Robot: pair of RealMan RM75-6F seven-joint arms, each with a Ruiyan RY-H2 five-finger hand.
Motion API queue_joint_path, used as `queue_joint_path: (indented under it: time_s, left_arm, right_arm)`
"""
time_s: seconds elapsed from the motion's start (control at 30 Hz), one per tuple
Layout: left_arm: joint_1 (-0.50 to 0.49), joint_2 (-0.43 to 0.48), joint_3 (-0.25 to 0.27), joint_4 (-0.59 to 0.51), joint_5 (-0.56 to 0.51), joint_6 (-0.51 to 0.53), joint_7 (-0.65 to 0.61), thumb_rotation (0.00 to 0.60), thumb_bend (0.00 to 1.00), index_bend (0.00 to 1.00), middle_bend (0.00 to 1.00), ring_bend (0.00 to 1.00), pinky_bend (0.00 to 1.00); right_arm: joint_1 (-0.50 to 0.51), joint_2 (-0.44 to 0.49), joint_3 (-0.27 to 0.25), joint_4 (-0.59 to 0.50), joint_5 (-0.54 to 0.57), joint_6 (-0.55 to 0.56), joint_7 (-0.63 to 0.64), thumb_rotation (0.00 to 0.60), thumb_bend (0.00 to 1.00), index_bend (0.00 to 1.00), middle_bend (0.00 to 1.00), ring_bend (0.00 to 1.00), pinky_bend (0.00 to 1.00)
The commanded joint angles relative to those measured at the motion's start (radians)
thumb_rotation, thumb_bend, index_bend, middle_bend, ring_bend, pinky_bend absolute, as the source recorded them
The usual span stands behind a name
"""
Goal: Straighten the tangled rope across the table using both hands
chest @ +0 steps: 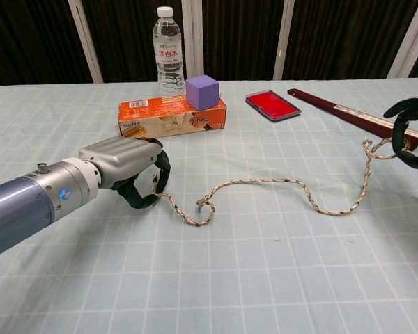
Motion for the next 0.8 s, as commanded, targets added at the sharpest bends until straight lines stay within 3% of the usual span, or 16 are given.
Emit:
queue_joint_path:
  time_s: [0.03,0.37,0.8]
  left_arm:
    - [0.002,-0.001,0.002,0.003,0.004,0.002,-0.005,0.600,0.55,0.59,0.25,0.05,0.09]
    - [0.013,0.023,-0.001,-0.026,0.035,0.038,-0.017,0.600,0.55,0.61,0.27,0.06,0.09]
    - [0.077,0.211,0.014,-0.204,0.084,0.126,-0.028,0.600,0.56,0.65,0.27,0.06,0.09]
  right_arm:
    - [0.000,0.000,-0.001,0.001,0.000,-0.001,0.001,0.600,0.51,0.68,0.17,0.00,0.00]
    - [-0.005,0.018,0.002,-0.007,-0.004,0.006,0.005,0.600,0.51,0.69,0.17,0.00,0.00]
    - [-0.042,0.108,-0.001,-0.065,-0.031,0.041,0.025,0.600,0.52,0.71,0.18,0.00,0.00]
